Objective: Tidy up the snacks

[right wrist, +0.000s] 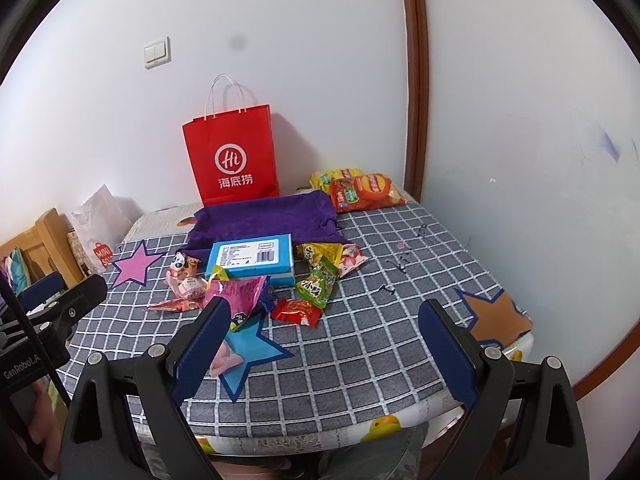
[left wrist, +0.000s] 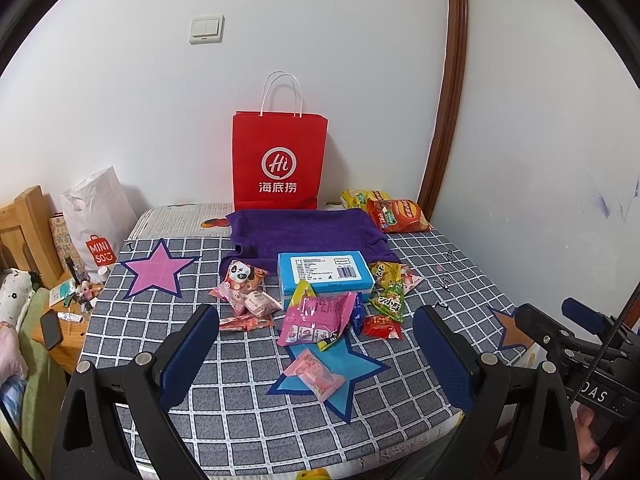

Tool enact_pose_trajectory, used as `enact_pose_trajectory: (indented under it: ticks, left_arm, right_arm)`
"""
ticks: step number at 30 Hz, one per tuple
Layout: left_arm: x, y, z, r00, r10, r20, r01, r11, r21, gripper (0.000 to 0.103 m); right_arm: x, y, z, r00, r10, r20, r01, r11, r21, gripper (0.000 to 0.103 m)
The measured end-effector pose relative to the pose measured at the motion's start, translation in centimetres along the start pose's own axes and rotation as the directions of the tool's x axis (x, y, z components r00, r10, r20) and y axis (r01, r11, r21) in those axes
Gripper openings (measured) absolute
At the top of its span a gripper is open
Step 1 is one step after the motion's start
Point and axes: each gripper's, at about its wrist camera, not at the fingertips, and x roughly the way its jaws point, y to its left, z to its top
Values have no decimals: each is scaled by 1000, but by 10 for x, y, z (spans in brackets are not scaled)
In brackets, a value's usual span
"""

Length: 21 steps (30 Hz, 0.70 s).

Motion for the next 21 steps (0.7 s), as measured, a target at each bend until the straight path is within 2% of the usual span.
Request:
enact_pose_trajectory:
  ticks: [3,9,14,16,21]
  left_arm:
    - [9,2,2,1000,-2,-7,2,1000,4,98]
    - [35,9,4,999,17,-29,-17,1000,15,96]
    - [62,23,1,998,24,-66,-24,1000,1,96]
    - [77,31,-2,995,26,-92,-27,1000,-11,96]
    - [112,51,-10,986,54,-155,-62,997,-47,96]
  right_arm:
    - [8,0,0,1000,4,-5,-4,1000,7,94]
    - [30,-2,1,999,-40,-3,40,999,-6,94]
    - [65,-3,-3,998,-31,-49,30,999,-17,94]
    - [77,-3,-6,998,-20,-67,18,1000,-22,94]
    - [115,9,-22,990,68,-124,-72,997,-31,94]
